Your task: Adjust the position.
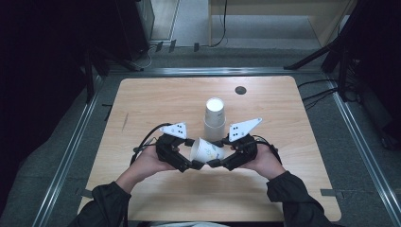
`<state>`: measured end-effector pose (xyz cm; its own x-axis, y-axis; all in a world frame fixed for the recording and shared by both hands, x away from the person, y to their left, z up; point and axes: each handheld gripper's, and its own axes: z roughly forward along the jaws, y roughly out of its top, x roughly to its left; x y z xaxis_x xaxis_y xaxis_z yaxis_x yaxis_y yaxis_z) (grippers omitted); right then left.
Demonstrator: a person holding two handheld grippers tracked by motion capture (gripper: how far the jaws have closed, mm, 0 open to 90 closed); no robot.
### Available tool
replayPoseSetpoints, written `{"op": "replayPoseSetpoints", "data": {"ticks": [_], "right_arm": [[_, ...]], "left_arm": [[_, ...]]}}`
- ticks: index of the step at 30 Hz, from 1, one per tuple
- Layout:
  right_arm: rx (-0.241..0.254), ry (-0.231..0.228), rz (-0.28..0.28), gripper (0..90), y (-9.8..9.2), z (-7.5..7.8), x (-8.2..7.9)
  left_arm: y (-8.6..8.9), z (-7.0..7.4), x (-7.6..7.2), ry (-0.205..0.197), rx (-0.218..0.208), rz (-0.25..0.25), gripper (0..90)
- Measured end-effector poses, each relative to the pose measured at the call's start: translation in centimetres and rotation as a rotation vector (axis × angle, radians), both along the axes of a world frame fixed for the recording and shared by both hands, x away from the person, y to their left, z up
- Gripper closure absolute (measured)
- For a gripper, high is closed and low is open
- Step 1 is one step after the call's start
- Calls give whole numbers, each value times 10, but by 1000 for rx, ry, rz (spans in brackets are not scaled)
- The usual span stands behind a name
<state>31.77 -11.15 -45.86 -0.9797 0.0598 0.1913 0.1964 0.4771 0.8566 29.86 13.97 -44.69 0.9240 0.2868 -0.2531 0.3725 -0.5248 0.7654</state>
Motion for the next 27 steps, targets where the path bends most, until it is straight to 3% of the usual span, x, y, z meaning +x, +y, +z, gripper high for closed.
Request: {"op": "replayPoseSetpoints", "data": {"ticks": [6,11,15,21,27], "right_arm": [[2,16,23,343,6,-2,1],[7,22,37,342,10,-2,2],[2,18,42,343,12,-1,1],[2,18,49,343,12,0,1],[-27,26,30,290,13,0,1]], "left_arm": [[2,1,-3,-9,-24,17,159],[7,2,-3,7,-65,36,169],[11,2,-3,12,-83,43,225],[12,4,-4,-1,-81,31,262],[12,8,-5,-30,-39,17,276]]}}
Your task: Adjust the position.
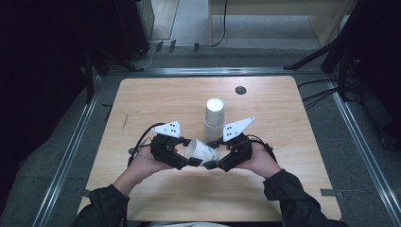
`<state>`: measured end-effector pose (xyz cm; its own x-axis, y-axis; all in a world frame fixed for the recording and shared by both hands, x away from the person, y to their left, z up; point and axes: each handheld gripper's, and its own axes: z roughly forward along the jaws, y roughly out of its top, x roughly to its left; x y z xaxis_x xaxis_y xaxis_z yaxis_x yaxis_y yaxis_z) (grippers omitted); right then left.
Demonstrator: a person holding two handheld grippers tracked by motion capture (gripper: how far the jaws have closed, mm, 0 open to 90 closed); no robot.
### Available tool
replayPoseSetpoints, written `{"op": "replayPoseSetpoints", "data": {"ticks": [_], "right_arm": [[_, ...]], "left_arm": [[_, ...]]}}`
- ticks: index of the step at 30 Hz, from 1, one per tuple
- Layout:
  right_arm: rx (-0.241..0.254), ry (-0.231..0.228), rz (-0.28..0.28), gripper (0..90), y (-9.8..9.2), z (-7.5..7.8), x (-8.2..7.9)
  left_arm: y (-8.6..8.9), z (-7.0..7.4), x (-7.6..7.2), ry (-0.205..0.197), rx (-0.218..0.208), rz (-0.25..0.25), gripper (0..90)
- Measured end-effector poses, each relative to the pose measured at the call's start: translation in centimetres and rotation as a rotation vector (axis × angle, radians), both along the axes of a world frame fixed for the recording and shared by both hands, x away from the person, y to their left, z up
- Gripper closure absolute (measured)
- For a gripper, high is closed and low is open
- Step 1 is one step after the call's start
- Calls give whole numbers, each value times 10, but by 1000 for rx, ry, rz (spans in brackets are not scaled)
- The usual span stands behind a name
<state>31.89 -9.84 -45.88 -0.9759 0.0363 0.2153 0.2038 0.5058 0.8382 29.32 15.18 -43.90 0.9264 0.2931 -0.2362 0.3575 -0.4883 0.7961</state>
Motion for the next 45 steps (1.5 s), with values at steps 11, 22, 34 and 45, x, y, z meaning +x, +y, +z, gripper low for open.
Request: {"op": "replayPoseSetpoints", "data": {"ticks": [11,22,34,45], "right_arm": [[-86,-34,4,271,0,-8,-5],[-159,-59,-17,271,0,-22,-10],[-191,-59,-32,339,2,-32,-17],[-154,-63,-63,344,-8,-27,-17]], "left_arm": [[-9,2,0,-46,148,-31,274],[-33,-3,5,-43,269,-107,275],[-48,-8,8,-61,321,-169,270],[-46,-8,12,-52,234,-165,152]]}}
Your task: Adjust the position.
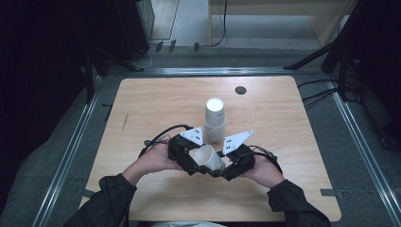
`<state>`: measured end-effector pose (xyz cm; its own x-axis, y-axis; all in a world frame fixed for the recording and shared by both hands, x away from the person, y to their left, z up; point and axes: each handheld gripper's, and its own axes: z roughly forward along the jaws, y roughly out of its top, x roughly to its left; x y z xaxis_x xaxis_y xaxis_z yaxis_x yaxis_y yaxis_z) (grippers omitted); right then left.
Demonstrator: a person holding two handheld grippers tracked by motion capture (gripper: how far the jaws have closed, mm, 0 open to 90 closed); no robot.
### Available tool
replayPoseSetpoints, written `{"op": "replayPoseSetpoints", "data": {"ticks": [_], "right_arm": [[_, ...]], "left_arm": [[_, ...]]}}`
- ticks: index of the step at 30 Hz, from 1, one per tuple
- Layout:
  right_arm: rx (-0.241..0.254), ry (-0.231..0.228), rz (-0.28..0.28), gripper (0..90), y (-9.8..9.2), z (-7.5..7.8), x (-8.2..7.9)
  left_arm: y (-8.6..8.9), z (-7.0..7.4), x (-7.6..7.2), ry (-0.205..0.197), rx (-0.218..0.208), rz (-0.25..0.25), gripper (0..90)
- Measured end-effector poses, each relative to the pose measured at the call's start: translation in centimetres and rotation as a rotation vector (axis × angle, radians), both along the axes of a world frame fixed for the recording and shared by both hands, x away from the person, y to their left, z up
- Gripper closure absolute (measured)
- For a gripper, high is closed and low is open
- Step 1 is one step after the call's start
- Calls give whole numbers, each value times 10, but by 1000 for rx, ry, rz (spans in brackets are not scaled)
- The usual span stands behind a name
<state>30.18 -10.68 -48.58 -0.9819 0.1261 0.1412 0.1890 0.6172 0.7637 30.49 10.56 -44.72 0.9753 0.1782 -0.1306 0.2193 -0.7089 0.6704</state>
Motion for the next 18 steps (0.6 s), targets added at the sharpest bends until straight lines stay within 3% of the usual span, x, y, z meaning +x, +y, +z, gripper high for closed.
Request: {"op": "replayPoseSetpoints", "data": {"ticks": [9,18], "right_arm": [[59,-6,-27,344,-9,8,3],[122,8,-29,343,-11,14,6]], "left_arm": [[7,7,1,-12,-71,41,128],[18,9,0,6,-183,105,131]]}}
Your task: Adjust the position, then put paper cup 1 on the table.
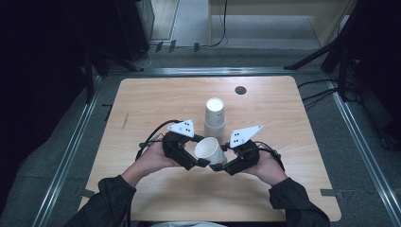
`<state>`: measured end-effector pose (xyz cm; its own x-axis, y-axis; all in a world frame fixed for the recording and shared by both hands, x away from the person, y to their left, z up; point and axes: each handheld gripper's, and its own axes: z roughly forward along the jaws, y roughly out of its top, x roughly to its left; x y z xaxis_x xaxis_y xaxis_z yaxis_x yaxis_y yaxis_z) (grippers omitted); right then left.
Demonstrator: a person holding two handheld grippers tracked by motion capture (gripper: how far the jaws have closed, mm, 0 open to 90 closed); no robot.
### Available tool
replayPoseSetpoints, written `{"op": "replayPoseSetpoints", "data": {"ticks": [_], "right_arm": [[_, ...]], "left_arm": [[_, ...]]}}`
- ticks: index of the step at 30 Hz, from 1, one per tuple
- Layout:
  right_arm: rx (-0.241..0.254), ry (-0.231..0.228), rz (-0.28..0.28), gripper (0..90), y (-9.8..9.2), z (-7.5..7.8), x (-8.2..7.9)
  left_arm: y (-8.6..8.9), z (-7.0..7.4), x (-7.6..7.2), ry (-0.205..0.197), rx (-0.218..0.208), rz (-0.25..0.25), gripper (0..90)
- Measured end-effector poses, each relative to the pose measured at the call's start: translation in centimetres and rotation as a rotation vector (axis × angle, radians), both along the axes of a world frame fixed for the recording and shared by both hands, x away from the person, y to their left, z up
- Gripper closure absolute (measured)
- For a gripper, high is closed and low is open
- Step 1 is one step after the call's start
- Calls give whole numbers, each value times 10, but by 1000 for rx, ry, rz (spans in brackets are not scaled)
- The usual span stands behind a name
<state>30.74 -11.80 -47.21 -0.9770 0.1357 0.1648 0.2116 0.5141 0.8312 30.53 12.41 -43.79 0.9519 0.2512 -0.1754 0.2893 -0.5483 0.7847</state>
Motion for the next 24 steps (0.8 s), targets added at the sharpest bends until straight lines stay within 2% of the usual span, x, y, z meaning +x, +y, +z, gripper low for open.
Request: {"op": "replayPoseSetpoints", "data": {"ticks": [7,12,16,18,19,20,24], "right_arm": [[17,7,12,343,4,1,3],[32,11,29,343,8,1,5],[35,22,42,343,12,0,5],[37,32,46,342,14,0,5],[38,34,46,342,14,0,5],[38,35,52,342,15,-1,5],[40,35,57,344,17,-1,5]], "left_arm": [[4,-2,-2,29,-57,27,133],[3,-3,-4,30,-71,38,136],[2,-4,-5,44,-101,45,146],[1,-4,-7,35,-100,46,155],[0,-4,-9,6,-97,60,173],[1,-4,-10,-1,-100,62,206],[2,-4,-9,12,-110,65,228]]}}
